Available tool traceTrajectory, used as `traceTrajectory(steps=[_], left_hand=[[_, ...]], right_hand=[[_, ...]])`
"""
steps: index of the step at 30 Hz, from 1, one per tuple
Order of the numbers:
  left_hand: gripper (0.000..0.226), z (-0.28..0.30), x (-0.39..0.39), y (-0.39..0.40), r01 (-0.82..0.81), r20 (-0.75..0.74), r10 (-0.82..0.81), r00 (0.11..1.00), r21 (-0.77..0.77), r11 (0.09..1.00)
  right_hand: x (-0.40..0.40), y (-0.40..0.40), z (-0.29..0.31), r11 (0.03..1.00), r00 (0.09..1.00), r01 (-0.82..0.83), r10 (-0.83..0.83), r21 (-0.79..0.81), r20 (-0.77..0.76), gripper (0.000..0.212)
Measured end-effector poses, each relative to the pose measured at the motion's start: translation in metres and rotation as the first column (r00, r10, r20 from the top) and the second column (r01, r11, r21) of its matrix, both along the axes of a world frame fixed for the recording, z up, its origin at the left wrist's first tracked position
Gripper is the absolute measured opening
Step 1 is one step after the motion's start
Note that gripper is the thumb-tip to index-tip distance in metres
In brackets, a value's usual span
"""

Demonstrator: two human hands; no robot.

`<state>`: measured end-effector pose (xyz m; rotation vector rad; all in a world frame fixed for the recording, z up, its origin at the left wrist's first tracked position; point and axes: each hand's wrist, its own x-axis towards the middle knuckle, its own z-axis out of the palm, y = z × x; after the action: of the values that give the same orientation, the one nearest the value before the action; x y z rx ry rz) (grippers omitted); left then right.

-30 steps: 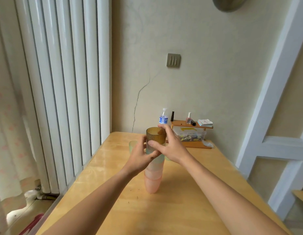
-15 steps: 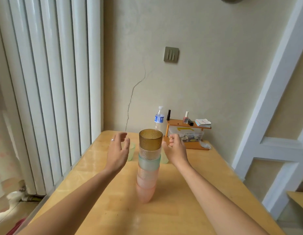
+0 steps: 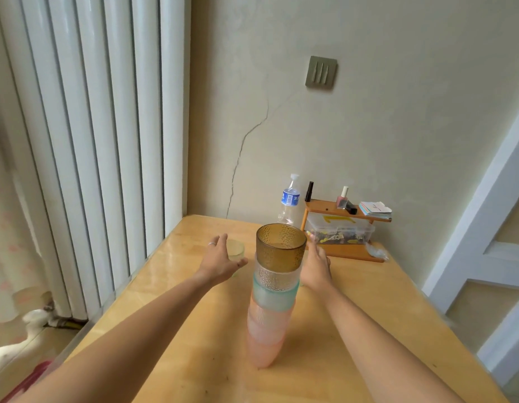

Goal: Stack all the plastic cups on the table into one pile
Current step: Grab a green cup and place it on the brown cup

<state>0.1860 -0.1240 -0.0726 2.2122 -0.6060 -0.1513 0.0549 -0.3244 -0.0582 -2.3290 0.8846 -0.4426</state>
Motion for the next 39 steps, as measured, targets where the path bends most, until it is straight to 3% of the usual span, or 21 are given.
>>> traceTrajectory(steps=[4, 7, 11, 14, 17, 24, 32, 39], left_hand=[[0.086, -0.011, 0.008, 0.0, -0.028, 0.038, 0.029, 0.999, -0.033, 0.999], [0.093, -0.01, 0.008, 0.003, -0.039, 0.052, 0.041, 0.998, -0.042, 0.998], [0.097, -0.009, -0.004, 0.014, -0.021, 0.044, 0.025, 0.999, -0.08, 0.997], [0.102, -0.011, -0.024, 0.026, 0.024, 0.058, -0.016, 0.998, -0.126, 0.992], [0.094, -0.016, -0.043, 0.034, 0.072, 0.03, -0.069, 0.997, -0.138, 0.988], [0.091, -0.023, -0.075, 0.056, 0.045, -0.035, -0.051, 0.998, -0.153, 0.987], [0.068, -0.018, -0.084, 0.054, -0.014, -0.051, 0.008, 0.999, -0.131, 0.991], [0.073, -0.02, -0.089, 0.05, -0.04, -0.057, 0.033, 0.998, -0.126, 0.991]], right_hand=[[0.002, 0.0, -0.006, 0.999, 1.0, 0.013, -0.013, 0.029, 0.007, 0.073], [0.001, 0.0, -0.004, 1.0, 0.999, 0.03, -0.03, 0.009, 0.017, 0.064], [-0.005, 0.008, 0.0, 0.999, 0.998, -0.033, 0.032, 0.024, 0.056, 0.074], [-0.012, 0.018, 0.003, 0.995, 0.991, -0.098, 0.095, 0.02, 0.092, 0.092], [-0.021, 0.027, 0.008, 0.988, 0.982, -0.155, 0.155, -0.014, 0.108, 0.09], [-0.046, 0.056, 0.081, 0.989, 0.957, -0.144, 0.149, -0.037, 0.25, 0.063], [-0.075, 0.086, 0.186, 0.955, 0.852, -0.178, 0.27, -0.237, 0.448, 0.062], [-0.096, 0.111, 0.196, 0.875, 0.816, -0.369, 0.466, -0.312, 0.342, 0.061]])
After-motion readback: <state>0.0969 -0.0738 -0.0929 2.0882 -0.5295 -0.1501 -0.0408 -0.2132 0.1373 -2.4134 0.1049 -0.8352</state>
